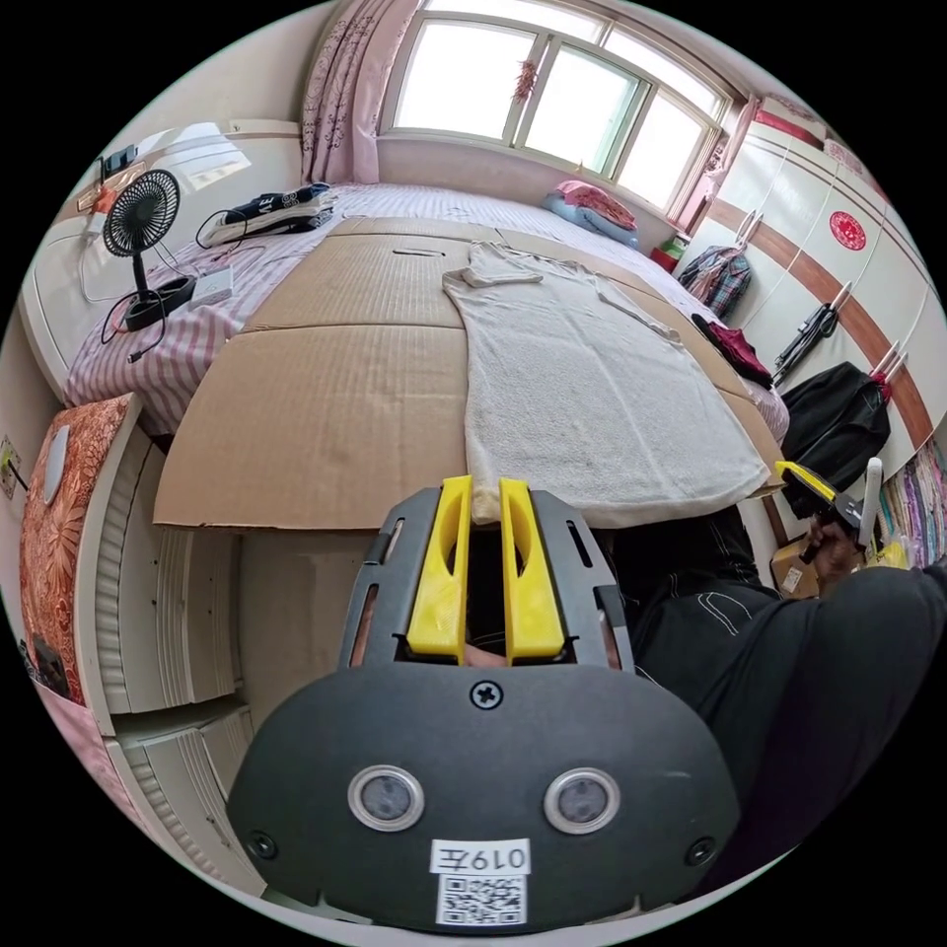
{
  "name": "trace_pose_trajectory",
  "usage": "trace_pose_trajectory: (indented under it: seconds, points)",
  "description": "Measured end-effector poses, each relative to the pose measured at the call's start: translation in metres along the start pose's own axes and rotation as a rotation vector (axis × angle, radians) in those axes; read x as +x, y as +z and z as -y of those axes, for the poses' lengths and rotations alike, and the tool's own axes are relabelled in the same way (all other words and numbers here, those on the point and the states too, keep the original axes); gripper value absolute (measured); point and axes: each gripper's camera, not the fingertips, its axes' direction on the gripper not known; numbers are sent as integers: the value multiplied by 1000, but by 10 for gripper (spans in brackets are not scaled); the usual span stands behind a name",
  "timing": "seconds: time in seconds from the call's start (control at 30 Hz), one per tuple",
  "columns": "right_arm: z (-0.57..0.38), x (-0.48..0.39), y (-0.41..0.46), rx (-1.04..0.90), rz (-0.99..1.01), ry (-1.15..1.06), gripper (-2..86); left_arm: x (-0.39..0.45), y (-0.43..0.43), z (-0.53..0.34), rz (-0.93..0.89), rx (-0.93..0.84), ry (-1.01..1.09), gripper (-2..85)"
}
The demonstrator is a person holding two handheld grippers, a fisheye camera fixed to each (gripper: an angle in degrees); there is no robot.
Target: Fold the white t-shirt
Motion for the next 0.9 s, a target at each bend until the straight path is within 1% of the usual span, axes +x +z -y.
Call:
trace_pose_trajectory:
  seconds: [0.17,0.27,0.4,0.53,0.63,0.77,0.9]
  points:
    - [-3,7,1,-17,103,-22,90,-6,-8,0,-17,1,-12,7]
    - [-3,12,1,-18,112,-13,86,-10,-11,0,-45,2,-24,8]
    - [-4,22,6,-46,103,12,75,-10,-11,-1,-21,-7,-19,8]
    - [-6,34,4,-48,154,26,34,-13,-13,0,-33,-4,-33,10]
    - [-4,38,1,-48,152,18,17,-15,-15,1,-35,-9,-34,14]
    - [-3,44,-3,-50,147,4,8,-14,-17,3,-18,-21,-25,28]
    - [-3,48,-6,-53,147,3,6,-15,-23,5,-33,-20,-37,63]
